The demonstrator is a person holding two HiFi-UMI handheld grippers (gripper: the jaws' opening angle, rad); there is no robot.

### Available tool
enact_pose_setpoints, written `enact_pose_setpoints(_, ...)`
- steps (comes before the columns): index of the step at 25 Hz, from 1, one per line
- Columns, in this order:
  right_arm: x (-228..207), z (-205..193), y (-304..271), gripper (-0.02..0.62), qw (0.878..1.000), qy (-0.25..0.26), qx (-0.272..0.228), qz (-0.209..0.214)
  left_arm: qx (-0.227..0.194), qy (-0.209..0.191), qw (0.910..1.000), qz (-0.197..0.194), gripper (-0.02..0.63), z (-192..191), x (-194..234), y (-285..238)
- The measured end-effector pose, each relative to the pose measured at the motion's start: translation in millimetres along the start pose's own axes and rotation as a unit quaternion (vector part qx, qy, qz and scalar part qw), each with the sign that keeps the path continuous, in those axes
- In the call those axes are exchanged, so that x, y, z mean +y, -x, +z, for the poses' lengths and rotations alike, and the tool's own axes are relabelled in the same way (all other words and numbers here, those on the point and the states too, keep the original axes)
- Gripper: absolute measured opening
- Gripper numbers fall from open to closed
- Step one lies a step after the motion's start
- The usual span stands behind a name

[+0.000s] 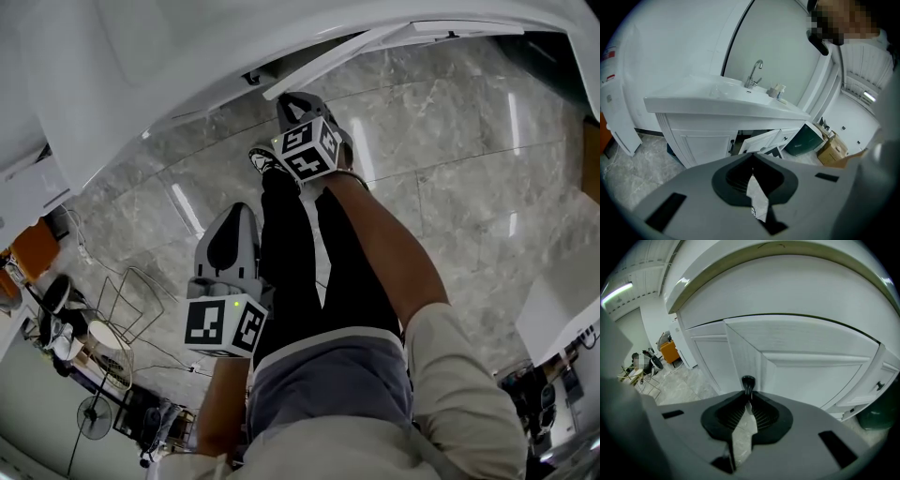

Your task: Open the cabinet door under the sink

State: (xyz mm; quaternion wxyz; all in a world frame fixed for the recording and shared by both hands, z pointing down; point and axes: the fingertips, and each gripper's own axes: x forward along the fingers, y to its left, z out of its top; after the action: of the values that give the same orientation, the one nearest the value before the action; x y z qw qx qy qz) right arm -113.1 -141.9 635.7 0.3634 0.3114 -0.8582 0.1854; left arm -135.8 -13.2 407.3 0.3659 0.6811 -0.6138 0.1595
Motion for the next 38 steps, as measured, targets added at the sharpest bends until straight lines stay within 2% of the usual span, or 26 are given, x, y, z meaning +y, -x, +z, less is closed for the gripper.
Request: enact_pose_setpoints(38, 5.0, -57.6, 49.7, 0.051, 0.994, 0.094, 0.028, 0.040, -0.001, -0.014, 0.9997, -0.021, 0.000, -0.5, -41.2, -8.6)
